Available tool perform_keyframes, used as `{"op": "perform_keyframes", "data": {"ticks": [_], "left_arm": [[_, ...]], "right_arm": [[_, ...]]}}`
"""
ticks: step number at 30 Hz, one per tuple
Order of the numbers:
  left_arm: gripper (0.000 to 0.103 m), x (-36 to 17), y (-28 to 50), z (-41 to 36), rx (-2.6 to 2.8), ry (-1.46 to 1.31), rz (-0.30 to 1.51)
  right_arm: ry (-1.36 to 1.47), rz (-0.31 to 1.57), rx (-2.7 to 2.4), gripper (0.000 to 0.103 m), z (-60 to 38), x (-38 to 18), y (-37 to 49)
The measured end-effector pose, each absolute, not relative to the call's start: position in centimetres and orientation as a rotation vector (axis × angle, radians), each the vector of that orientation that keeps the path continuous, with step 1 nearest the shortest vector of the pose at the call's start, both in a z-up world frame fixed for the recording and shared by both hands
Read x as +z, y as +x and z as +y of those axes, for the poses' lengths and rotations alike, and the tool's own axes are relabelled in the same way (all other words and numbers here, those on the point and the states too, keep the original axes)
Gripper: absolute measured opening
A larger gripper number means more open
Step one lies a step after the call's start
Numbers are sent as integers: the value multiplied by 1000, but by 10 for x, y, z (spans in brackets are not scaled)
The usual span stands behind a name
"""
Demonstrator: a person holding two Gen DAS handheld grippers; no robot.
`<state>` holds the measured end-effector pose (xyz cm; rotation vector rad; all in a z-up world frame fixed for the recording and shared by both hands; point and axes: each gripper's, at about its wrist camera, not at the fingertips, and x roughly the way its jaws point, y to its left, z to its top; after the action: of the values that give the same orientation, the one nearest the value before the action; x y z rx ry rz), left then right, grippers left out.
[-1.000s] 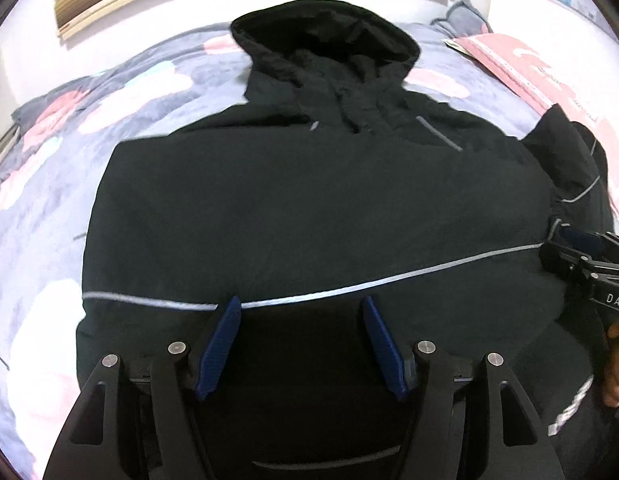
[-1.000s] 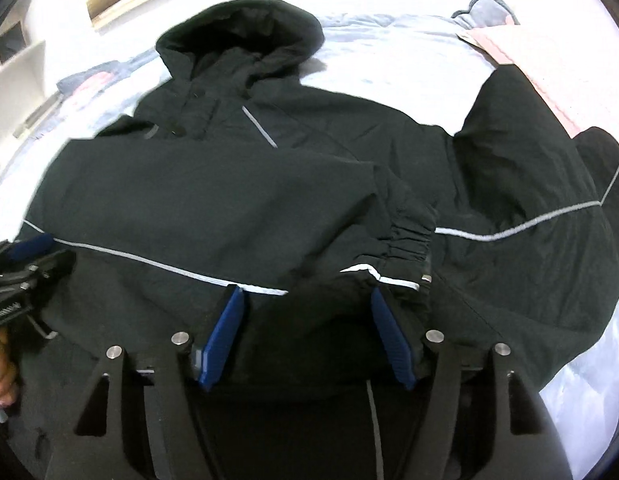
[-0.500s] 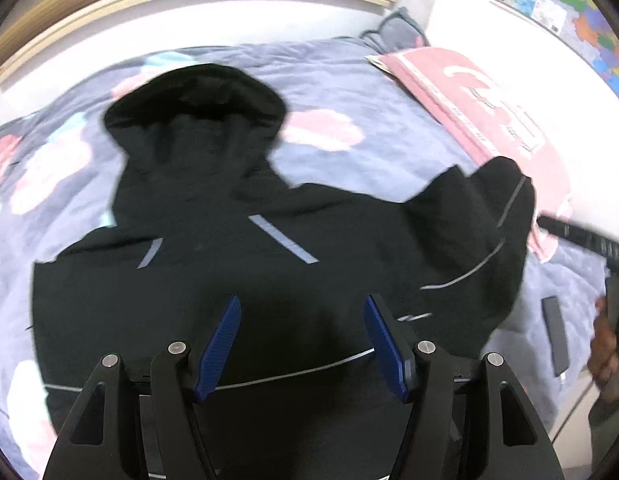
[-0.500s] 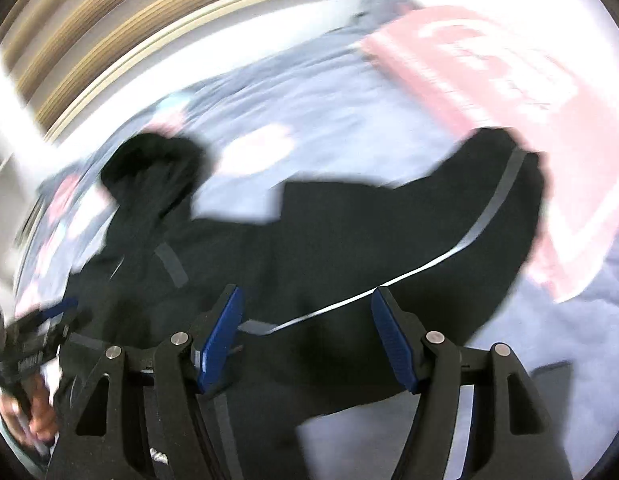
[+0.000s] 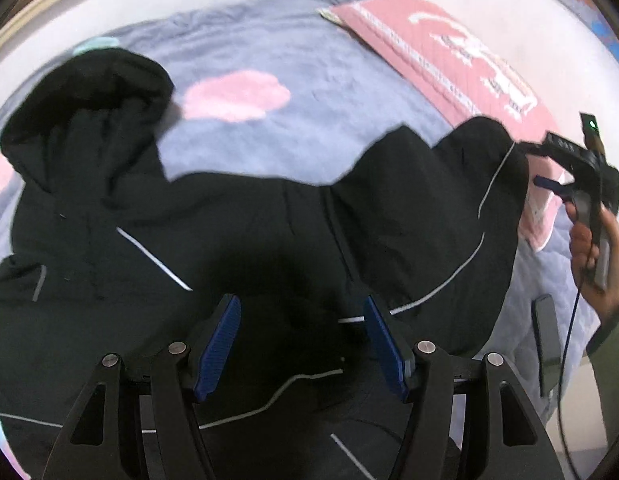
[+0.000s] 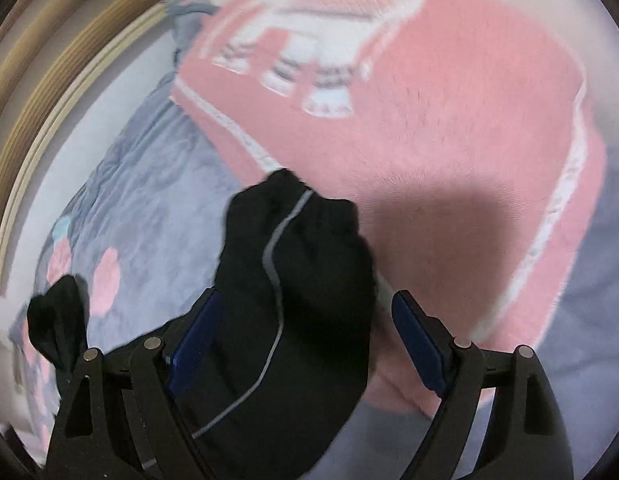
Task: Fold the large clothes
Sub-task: 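Grasp the other sleeve cuff with the right gripper and lift it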
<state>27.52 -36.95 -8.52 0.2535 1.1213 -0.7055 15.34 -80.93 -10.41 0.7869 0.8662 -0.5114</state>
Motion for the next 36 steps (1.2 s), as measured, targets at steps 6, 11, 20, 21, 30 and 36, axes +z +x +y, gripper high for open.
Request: {"op": "perform_keyframes", "data": {"ticks": [6,11,20,21,30,36], "left_arm": [[66,-107,275,-389,-703,289,1155],[66,-112,276,-400,-717,291,1164],[66,-161,286,-427,-625,393,1201],[66,-157,285,-426,-633,393,1201],[66,-74,275,-352,-678,252,1105],[66,-34,274,-294,-658,224,1047]], "right_arm": [[721,911,-412,39,-793,-117,174],[592,815,-480,12,-783,-66,131],[635,884,-650,11,-819,-89,80],[653,894,-638,11,-822,-95,80],[623,780,-504,11,-780,-43,80],[506,749,-385,11,-685,9,107]]}}
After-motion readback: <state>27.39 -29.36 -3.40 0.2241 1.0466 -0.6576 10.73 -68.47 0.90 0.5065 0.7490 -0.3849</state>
